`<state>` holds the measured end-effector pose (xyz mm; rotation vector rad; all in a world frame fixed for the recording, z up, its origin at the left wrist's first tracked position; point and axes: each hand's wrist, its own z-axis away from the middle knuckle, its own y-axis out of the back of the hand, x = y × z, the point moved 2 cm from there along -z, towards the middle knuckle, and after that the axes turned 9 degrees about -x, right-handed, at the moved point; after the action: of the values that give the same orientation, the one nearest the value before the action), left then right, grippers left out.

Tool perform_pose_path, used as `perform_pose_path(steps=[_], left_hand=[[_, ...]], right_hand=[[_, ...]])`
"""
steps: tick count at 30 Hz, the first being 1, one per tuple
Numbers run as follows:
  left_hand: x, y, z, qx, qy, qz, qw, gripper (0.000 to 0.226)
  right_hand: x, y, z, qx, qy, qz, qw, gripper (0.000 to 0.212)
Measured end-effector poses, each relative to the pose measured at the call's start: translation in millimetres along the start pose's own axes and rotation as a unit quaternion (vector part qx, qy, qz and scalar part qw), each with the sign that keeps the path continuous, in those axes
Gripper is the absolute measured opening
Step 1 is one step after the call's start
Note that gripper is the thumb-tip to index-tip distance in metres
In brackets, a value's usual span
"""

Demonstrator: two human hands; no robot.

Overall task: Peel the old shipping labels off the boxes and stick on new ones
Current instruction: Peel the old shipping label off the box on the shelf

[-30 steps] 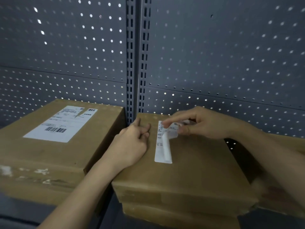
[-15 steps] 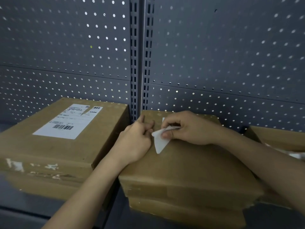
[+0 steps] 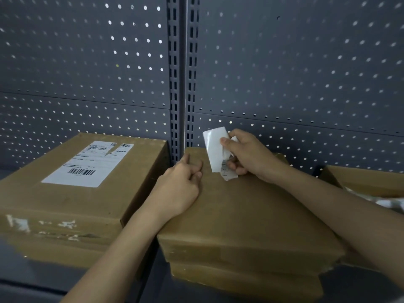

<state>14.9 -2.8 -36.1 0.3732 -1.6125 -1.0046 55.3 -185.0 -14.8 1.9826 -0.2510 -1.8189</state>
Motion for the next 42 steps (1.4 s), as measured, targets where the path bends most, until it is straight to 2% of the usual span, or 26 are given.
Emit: perform_pose_path(steps=[4, 7, 12, 14, 15, 18, 20, 23, 28, 32, 35, 38, 42], left_hand=[[0.0, -0.5, -0.4, -0.002, 0.006, -0.005, 1.0, 0.041], [-1.4, -1.8, -2.5, -0.002, 0.013, -0.003, 1.0, 0.042], [-4.5, -2.0, -4.2, 0.002, 0.014, -0.012, 1.0, 0.042], [-4.4, -2.0, -4.2, -0.001, 0.017, -0.014, 1.0, 0.042], [-4.4, -2.0, -4.4, 0.0, 0.017, -0.015, 1.0, 0.042], [-2.9, -1.5, -4.4, 0.003, 0.019, -0.017, 1.0, 0.042], [-1.0, -0.8, -3.6, 0.002, 0.017, -0.022, 1.0, 0.041], [4.2, -0.9, -0.5, 0.0, 0.011, -0.03, 0.999, 0.04], [13.8, -4.0, 5.2, -0.001, 0.014, -0.037, 0.999, 0.039], [12.1, -3.2, 4.6, -0.006, 0.016, -0.034, 0.999, 0.043], [10.3, -1.7, 4.2, -0.008, 0.01, -0.027, 1.0, 0.044], [12.5, -2.4, 5.4, 0.007, 0.009, -0.033, 0.999, 0.04], [14.0, -5.5, 7.4, 0.029, 0.018, -0.044, 0.998, 0.044]], right_hand=[[2.0, 5.6, -0.1, 0.047, 0.018, -0.036, 0.998, 0.018], [-0.2, 12.3, 1.8, 0.086, 0.045, -0.007, 0.995, 0.015], [-14.0, 41.7, 5.0, 0.242, 0.113, -0.027, 0.963, 0.011], [-20.1, 53.7, 10.5, 0.267, 0.139, -0.003, 0.954, 0.011], [-21.5, 57.7, 13.0, 0.261, 0.15, 0.009, 0.954, 0.015], [-20.9, 60.0, 21.5, 0.208, 0.136, 0.097, 0.964, 0.046], [-16.3, 56.9, 23.3, 0.184, 0.114, 0.181, 0.959, 0.04], [-8.8, 50.5, 21.8, 0.152, 0.104, 0.183, 0.966, 0.031], [-7.3, 39.9, 23.6, 0.071, 0.102, 0.26, 0.958, 0.044], [-4.3, 28.5, 21.6, 0.034, 0.049, 0.299, 0.952, 0.03], [-3.4, 21.3, 20.7, -0.007, 0.073, 0.347, 0.935, 0.022], [-2.2, 16.1, 16.7, -0.046, 0.087, 0.406, 0.909, 0.027], [4.2, 11.4, 9.0, -0.044, 0.113, 0.414, 0.902, 0.011]])
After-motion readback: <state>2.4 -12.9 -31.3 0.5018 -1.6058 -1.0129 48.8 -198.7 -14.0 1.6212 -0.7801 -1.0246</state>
